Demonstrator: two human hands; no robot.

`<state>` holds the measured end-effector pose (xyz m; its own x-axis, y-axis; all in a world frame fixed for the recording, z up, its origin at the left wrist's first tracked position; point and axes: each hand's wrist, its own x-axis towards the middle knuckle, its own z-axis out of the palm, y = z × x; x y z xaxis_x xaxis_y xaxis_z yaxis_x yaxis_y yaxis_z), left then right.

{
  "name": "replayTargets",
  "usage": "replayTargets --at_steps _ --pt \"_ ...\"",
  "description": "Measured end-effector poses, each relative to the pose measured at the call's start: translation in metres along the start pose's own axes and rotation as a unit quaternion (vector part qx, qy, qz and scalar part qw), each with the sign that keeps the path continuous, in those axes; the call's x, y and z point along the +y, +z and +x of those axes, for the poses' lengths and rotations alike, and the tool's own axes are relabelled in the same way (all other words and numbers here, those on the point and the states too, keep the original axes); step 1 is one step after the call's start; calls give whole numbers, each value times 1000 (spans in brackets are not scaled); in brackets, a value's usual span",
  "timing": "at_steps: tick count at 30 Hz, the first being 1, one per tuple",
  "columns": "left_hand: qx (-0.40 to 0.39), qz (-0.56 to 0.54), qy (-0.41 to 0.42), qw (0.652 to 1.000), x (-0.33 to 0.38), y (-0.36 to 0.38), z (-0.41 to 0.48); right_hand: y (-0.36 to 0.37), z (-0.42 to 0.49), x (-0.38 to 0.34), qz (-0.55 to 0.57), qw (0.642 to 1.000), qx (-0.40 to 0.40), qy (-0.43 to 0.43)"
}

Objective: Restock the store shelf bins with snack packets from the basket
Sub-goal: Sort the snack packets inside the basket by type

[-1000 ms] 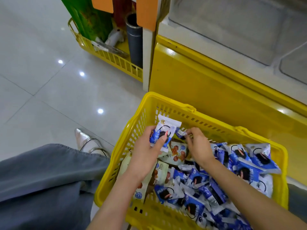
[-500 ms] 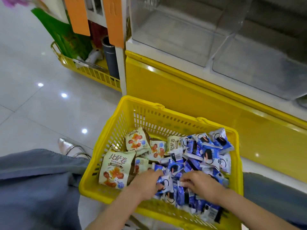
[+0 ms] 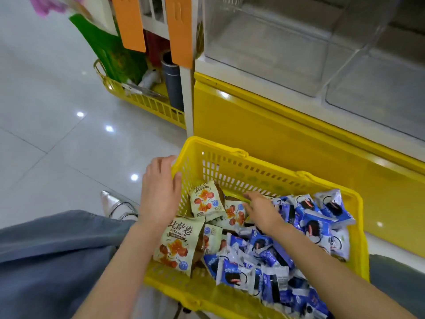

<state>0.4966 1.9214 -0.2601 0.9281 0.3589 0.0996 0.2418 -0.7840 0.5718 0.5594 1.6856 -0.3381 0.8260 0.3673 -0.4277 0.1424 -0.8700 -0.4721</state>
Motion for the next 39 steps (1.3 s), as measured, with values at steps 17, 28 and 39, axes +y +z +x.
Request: replayTargets --at_steps 17,28,39 --pt "-100 -134 -126 978 -48 28 4 46 99 9 -116 954 -260 98" --pt "-105 -153 -125 975 -49 28 5 -18 43 -44 -301 953 1 -1" --pt "-119 -144 -131 974 -51 29 5 -34 28 -74 13 999 41 19"
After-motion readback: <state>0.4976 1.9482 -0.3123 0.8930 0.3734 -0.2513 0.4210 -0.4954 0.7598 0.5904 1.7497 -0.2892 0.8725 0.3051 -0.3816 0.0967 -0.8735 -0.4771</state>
